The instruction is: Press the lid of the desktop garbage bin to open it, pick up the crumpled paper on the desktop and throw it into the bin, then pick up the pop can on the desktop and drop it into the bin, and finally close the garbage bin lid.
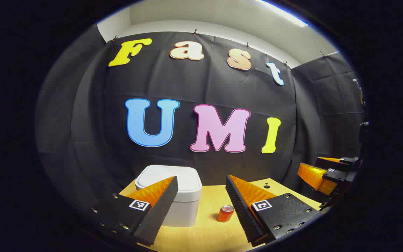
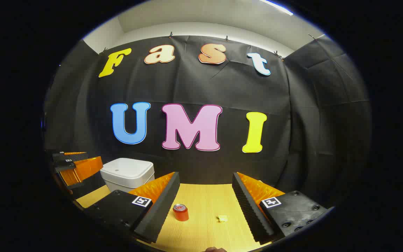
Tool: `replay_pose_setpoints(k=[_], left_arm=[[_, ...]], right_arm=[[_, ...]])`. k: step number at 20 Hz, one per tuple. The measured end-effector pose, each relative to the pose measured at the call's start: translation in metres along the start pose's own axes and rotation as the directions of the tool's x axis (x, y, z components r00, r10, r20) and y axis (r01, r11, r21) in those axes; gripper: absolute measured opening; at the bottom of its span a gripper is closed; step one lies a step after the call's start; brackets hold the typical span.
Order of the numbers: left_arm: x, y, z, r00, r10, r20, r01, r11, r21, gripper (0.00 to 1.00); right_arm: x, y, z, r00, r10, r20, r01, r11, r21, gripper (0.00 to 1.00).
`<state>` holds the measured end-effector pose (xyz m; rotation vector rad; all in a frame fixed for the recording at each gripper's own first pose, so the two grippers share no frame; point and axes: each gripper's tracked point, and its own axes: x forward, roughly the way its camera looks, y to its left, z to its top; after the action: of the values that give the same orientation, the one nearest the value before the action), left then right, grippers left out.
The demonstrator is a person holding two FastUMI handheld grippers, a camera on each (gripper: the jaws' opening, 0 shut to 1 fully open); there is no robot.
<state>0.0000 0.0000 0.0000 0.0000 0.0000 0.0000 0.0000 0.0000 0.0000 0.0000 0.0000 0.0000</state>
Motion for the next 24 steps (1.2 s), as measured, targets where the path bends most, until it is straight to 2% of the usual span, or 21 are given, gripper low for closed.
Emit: replay_pose_setpoints(k=[6,9,12,24], left_arm=[[0.001,-0.002,-0.005,1.000,0.001,-0.011,-0.001,1.000,0.005,0.91],[0.002,0.007,-0.005,0.999,0.051,0.000,-0.051,0.999,0.018,0.91],[0.002,-0.001,-0.005,1.000,0.022,0.005,-0.022,1.000,0.003,0.91],[0.003,-0.004,-0.012,1.000,0.011,-0.020,-0.011,1.000,-0.010,0.91]], right_arm=[[-0.004,-0.005,-0.005,1.000,-0.011,-0.011,0.011,1.000,0.001,0.97],[-0.003,-0.002,-0.003,1.000,-0.007,-0.009,0.007,1.000,0.003,0.98],[-0.004,0.000,-0.002,1.000,0.004,-0.003,-0.004,1.000,0.000,0.98],[-0.002,0.004,-0.003,1.000,0.023,-0.008,-0.023,1.000,0.007,0.98]])
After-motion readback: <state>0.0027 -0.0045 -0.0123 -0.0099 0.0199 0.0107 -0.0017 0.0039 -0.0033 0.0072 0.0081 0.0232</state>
